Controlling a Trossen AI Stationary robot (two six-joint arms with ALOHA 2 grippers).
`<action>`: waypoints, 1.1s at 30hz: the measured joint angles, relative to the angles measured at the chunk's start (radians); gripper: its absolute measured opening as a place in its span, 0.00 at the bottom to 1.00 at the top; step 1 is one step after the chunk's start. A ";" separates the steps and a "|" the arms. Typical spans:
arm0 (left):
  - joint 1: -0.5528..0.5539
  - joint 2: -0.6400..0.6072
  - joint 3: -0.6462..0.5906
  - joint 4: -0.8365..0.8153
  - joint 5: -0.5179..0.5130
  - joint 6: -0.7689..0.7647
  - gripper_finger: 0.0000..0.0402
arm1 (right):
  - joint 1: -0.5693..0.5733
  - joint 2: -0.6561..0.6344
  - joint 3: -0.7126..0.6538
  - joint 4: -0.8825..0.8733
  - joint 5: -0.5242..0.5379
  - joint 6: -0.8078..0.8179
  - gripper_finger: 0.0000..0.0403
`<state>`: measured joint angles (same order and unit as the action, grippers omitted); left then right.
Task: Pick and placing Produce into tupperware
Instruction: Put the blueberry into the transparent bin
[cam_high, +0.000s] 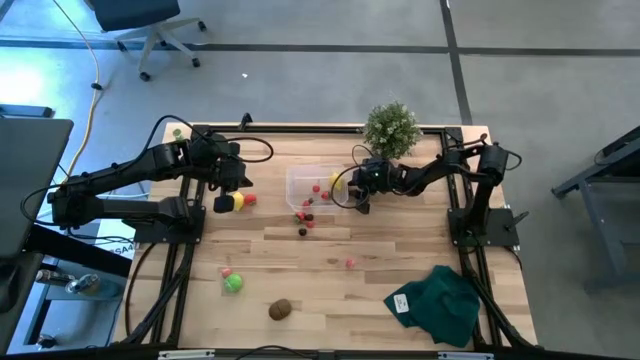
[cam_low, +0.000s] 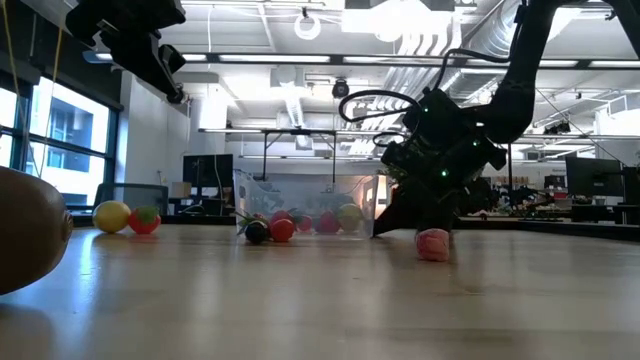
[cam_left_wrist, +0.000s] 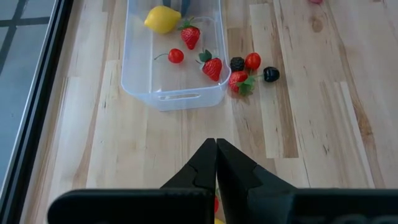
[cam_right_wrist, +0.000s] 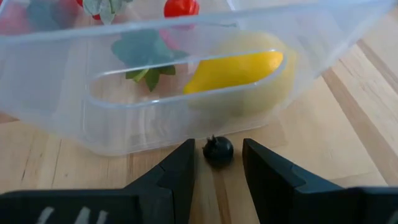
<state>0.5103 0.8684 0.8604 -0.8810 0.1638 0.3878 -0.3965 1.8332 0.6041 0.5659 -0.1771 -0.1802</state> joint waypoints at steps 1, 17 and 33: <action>0.000 0.000 0.000 0.000 0.000 0.000 0.01 | 0.000 0.000 0.000 0.000 0.000 0.000 0.31; 0.000 0.000 0.000 0.000 0.000 0.000 0.01 | 0.000 0.000 0.000 -0.008 -0.011 0.007 0.31; 0.000 0.000 0.000 0.000 0.000 0.000 0.01 | -0.001 0.000 0.000 -0.013 -0.038 0.007 0.19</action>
<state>0.5105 0.8683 0.8608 -0.8810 0.1638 0.3878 -0.3973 1.8328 0.6041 0.5529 -0.2150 -0.1730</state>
